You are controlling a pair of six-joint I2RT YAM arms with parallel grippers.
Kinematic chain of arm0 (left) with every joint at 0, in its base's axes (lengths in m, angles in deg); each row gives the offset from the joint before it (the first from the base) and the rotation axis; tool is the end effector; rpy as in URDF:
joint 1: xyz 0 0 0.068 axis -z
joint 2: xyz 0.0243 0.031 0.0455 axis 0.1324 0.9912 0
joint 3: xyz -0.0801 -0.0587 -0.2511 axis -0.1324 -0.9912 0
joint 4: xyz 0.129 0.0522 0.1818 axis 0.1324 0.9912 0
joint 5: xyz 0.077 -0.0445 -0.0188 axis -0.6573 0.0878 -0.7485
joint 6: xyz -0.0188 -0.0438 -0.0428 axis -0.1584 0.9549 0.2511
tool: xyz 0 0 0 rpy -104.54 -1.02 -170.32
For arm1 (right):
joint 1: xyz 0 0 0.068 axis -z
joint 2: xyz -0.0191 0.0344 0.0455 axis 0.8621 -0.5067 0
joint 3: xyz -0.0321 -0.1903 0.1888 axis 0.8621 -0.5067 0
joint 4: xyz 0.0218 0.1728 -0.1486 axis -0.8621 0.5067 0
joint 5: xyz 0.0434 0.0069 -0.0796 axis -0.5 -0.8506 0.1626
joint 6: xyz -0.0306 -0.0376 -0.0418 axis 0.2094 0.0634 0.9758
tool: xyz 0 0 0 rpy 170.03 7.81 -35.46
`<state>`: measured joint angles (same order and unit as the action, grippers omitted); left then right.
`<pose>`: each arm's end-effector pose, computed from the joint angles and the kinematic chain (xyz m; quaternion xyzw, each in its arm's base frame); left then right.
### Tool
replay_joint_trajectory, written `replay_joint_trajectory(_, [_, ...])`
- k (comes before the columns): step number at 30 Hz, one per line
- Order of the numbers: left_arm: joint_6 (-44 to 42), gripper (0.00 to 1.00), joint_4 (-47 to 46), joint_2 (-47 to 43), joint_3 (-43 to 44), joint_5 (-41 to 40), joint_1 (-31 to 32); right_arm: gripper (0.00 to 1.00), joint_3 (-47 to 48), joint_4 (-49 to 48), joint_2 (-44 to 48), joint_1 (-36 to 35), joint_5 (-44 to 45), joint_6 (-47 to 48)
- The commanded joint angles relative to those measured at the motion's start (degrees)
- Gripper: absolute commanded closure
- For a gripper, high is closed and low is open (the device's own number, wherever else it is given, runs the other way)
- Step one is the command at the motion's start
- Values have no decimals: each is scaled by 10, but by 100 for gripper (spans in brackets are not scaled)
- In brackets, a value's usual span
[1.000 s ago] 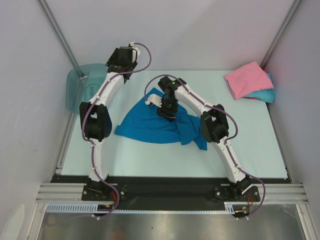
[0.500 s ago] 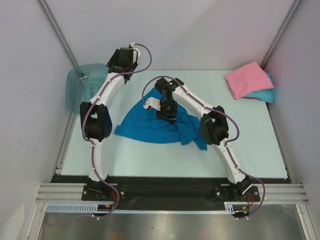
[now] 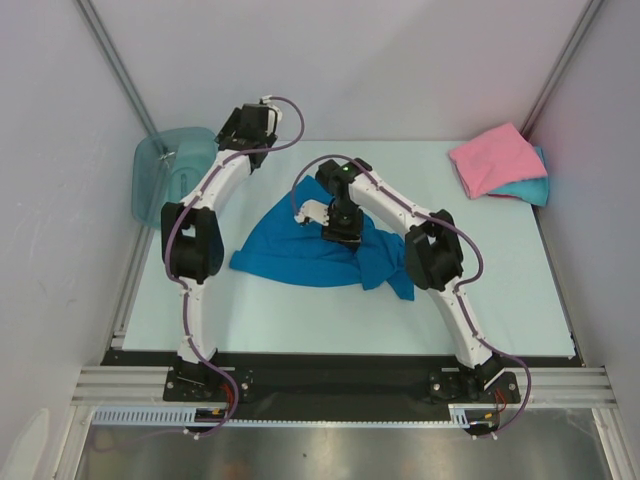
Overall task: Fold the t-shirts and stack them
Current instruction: Flatten the tshirt out
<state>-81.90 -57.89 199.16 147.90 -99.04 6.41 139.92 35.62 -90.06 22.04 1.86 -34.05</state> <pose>0.4748 -0.0919 0.2799 0.2058 0.8380 0.2994 0.4072 0.3425 0.2702 0.1974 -0.7060 0.7045 0.0522 0.0497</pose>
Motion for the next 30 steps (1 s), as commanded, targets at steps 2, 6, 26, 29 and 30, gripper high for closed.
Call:
replay_joint_trajectory(2, [8, 14, -34, -49, -6, 1, 5, 45, -1, 26, 26, 2, 0, -10])
replay_joint_trajectory(6, [8, 14, -35, -48, -1, 1, 4, 46, 9, 21, 23, -4, 0, -9])
replay_joint_trajectory(26, [8, 14, -35, -44, 0, 4, 4, 53, -4, 28, 16, -18, -26, -30])
replay_joint_trajectory(29, [9, 14, -35, -48, -6, 4, 4, 55, -19, 18, 18, -12, -25, -34])
replay_joint_trajectory(30, [11, 14, -35, -48, -7, 4, 4, 55, -22, 17, 16, -9, -24, -34])
